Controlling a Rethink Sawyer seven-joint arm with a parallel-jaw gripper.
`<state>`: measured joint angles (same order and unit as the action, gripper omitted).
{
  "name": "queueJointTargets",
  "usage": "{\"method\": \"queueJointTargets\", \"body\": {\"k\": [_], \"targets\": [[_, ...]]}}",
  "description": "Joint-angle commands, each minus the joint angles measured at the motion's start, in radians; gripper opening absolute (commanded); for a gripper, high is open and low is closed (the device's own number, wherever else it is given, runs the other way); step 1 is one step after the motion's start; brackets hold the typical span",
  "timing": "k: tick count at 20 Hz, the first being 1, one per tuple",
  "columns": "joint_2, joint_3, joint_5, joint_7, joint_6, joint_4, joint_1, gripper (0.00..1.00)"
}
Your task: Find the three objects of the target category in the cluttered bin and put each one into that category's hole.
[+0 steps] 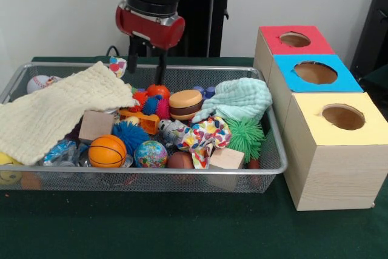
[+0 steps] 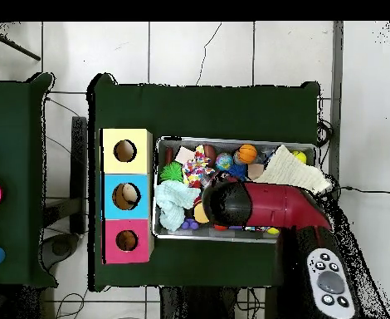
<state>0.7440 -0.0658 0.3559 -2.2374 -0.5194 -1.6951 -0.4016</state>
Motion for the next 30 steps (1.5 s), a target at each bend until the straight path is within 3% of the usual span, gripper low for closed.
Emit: {"method": "queueJointTargets", "body": {"k": [1, 11, 22, 30], "targets": [[0.04, -0.196, 0.079, 0.38, -0.116, 0.049, -0.078, 1.0], [0.073, -0.286, 0.11, 0.445, -0.189, 0.062, -0.166, 1.0], [0.051, -0.342, 0.117, 0.455, -0.259, 0.094, -0.202, 1.0], [0.02, -0.383, 0.151, 0.45, -0.195, 0.069, -0.257, 1.0]]}}
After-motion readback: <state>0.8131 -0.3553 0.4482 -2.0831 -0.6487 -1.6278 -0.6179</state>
